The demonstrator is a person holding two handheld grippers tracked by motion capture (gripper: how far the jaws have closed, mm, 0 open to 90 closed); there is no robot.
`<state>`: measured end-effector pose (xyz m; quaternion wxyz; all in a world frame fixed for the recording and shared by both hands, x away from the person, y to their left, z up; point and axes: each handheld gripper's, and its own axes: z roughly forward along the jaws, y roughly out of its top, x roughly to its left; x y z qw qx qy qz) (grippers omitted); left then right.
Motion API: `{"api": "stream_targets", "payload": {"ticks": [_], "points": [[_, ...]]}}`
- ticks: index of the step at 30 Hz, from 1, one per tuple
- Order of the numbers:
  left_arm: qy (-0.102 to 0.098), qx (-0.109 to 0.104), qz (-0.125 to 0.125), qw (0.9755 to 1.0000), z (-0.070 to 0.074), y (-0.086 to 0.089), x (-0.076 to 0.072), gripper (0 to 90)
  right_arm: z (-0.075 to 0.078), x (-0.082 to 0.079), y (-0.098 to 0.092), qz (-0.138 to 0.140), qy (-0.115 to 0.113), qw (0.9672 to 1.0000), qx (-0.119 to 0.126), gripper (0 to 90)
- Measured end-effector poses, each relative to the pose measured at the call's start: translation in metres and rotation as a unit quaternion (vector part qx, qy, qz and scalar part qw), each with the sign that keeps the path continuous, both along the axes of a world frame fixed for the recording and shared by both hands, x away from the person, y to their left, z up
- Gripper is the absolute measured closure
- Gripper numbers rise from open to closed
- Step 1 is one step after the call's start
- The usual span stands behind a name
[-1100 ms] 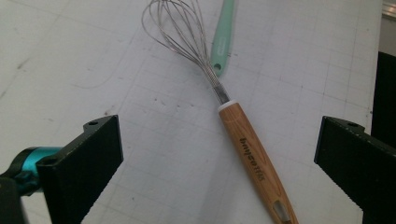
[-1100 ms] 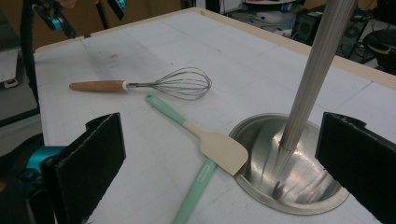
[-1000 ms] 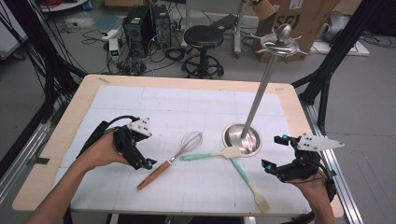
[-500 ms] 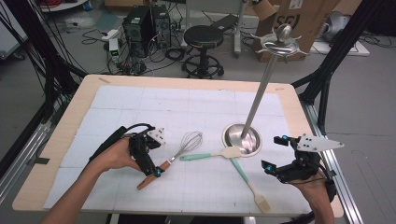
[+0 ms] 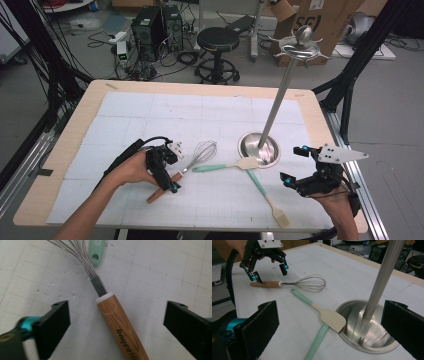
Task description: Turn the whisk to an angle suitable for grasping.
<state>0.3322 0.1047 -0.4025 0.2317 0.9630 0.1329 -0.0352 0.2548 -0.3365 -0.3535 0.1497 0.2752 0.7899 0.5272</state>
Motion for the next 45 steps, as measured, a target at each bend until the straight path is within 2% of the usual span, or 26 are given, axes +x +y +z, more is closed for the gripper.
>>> {"api": "stream_targets", "payload": {"ticks": [7, 8, 11, 12, 18, 20, 23, 24, 26, 29, 30, 32, 35, 37, 39, 40, 42, 45], "points": [[0.013, 0.010, -0.001, 0.9999, -0.003, -0.002, 0.000, 18.2, -0.001, 0.000, 0.000, 0.000, 0.002, 1.0000, -0.001, 0.2], [0.017, 0.011, -0.001, 0.9998, -0.004, -0.003, 0.001, 23.5, 0.000, 0.000, 0.000, 0.000, 0.000, 1.0000, 0.001, 0.2], [0.019, 0.015, -0.002, 0.9997, -0.006, -0.004, 0.001, 25.5, 0.000, 0.000, 0.000, 0.000, 0.000, 1.0000, 0.002, 0.2], [0.027, 0.019, 0.000, 0.9994, -0.008, -0.005, 0.001, 27.5, 0.000, 0.000, -0.001, -0.001, 0.001, 1.0000, 0.002, 0.2], [0.039, 0.028, -0.006, 0.9988, -0.010, -0.009, 0.000, 35.5, -0.001, 0.000, -0.002, -0.002, 0.000, 1.0000, 0.002, 0.2], [0.043, 0.025, -0.001, 0.9988, -0.009, -0.009, 0.000, 43.5, -0.001, 0.001, -0.002, -0.004, 0.000, 1.0000, 0.001, 0.2], [0.047, 0.031, -0.001, 0.9984, -0.009, -0.010, -0.001, 47.7, -0.001, 0.001, -0.001, -0.002, 0.001, 1.0000, 0.001, 0.2], [0.038, 0.041, -0.006, 0.9984, -0.010, -0.013, -0.004, 47.7, -0.001, 0.001, -0.001, -0.002, 0.001, 1.0000, 0.001, 0.2], [0.031, 0.048, -0.001, 0.9984, -0.009, -0.014, -0.005, 49.6, -0.001, 0.001, -0.001, -0.002, 0.000, 1.0000, 0.000, 0.2], [0.029, 0.050, 0.004, 0.9983, -0.009, -0.015, -0.005, 53.2, -0.001, 0.001, -0.001, -0.002, 0.000, 1.0000, 0.000, 0.2], [0.026, 0.053, 0.005, 0.9983, -0.009, -0.015, -0.005, 57.1, -0.001, 0.001, -0.001, -0.002, 0.001, 1.0000, 0.000, 0.2], [0.018, 0.061, 0.019, 0.9978, -0.008, -0.018, -0.006, 60.0, -0.001, 0.001, -0.001, -0.002, 0.001, 1.0000, 0.001, 0.2], [0.015, 0.068, 0.026, 0.9973, -0.008, -0.020, -0.008, 61.5, -0.001, 0.001, -0.001, -0.002, 0.002, 1.0000, 0.002, 0.2], [0.013, 0.078, 0.041, 0.9960, -0.007, -0.022, -0.009, 62.9, -0.001, 0.001, -0.001, -0.002, 0.002, 1.0000, 0.002, 0.2], [0.011, 0.078, 0.044, 0.9959, -0.006, -0.022, -0.009, 65.4, -0.001, 0.001, -0.001, -0.003, 0.002, 1.0000, 0.001, 0.2], [-0.003, 0.081, 0.050, 0.9954, -0.006, -0.021, -0.009, 67.2, -0.002, 0.001, -0.001, -0.002, 0.002, 1.0000, 0.002, 0.2], [-0.008, 0.084, 0.056, 0.9948, -0.005, -0.019, -0.007, 69.6, -0.001, 0.001, -0.002, -0.004, 0.001, 1.0000, 0.002, 0.2], [-0.006, 0.079, 0.059, 0.9951, -0.005, -0.016, -0.005, 70.5, -0.001, 0.001, -0.002, -0.004, 0.000, 1.0000, 0.003, 0.2]]}}
